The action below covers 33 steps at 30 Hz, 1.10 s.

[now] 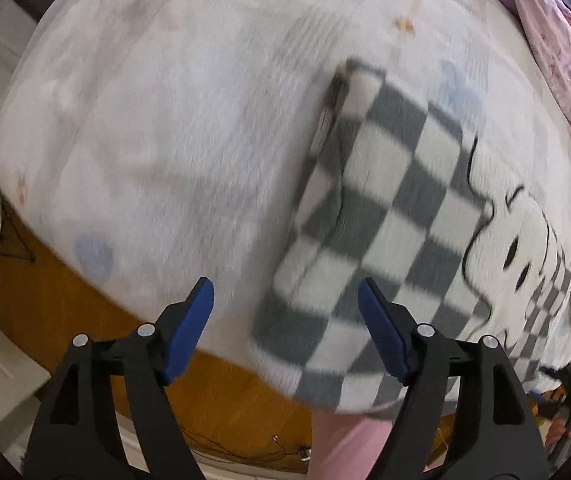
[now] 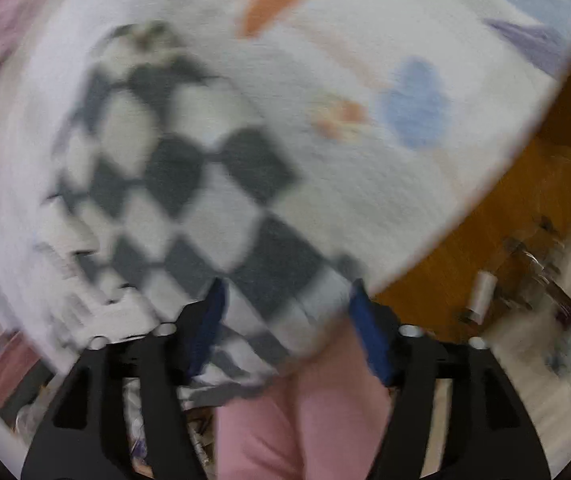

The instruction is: Fold large clothes

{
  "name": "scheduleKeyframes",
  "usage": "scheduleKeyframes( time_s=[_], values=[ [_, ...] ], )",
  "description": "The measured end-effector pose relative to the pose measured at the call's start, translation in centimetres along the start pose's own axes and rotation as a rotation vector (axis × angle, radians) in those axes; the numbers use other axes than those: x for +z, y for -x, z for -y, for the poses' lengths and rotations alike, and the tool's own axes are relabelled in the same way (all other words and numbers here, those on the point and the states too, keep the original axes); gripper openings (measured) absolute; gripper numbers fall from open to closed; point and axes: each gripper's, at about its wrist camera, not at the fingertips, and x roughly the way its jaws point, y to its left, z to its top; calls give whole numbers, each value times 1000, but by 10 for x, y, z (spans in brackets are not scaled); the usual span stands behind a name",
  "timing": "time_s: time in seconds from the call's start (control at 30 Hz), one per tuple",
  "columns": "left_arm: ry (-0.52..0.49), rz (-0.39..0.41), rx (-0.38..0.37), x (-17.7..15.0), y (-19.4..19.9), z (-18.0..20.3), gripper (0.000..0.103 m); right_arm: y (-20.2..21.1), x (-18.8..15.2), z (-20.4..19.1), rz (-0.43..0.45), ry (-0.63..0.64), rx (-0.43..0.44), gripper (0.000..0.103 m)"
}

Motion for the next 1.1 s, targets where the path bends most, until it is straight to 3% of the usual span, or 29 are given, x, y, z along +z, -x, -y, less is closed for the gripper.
scheduleKeyframes(
  time_s=[0.03,0.1,0.17,0.3,0.37,0.43,0.47,0.53,0.57,0.6,0.63,0.67,0.77,0.87,1.1],
  values=[
    [-12,-1,8,9,0,0,76,7,-4,6,38,-1,-99,81],
    [-26,7,1,18,-5,7,76,18,-10,13,60,-9,-152,81],
    [-32,24,-21,33,-6,16,76,33,-10,15,117,-44,-51,81],
    [-30,33,-58,67,-27,28,82,42,29,-42,209,127,14,81],
    [-30,29,-91,84,-41,34,82,42,56,-75,243,188,88,81],
    [-30,39,-170,96,-53,41,82,38,86,-105,241,225,131,81],
    [-22,52,-186,104,-59,44,82,31,101,-117,238,222,112,81],
    [15,40,-219,118,-70,45,82,10,129,-133,176,219,138,79],
    [44,37,-266,125,-76,44,78,4,136,-136,151,205,170,55],
    [76,43,-319,130,-80,41,65,-5,145,-139,127,172,218,52],
    [91,64,-299,134,-84,40,41,-11,155,-141,129,156,185,46],
    [69,60,-241,138,-92,41,28,-13,158,-144,145,162,153,35],
    [48,52,-231,140,-90,44,27,-12,158,-139,186,90,136,27],
    [30,78,-227,141,-68,48,26,10,141,-136,273,101,128,24],
    [-65,186,-213,145,-8,70,24,65,129,-134,357,99,235,19]
  ],
)
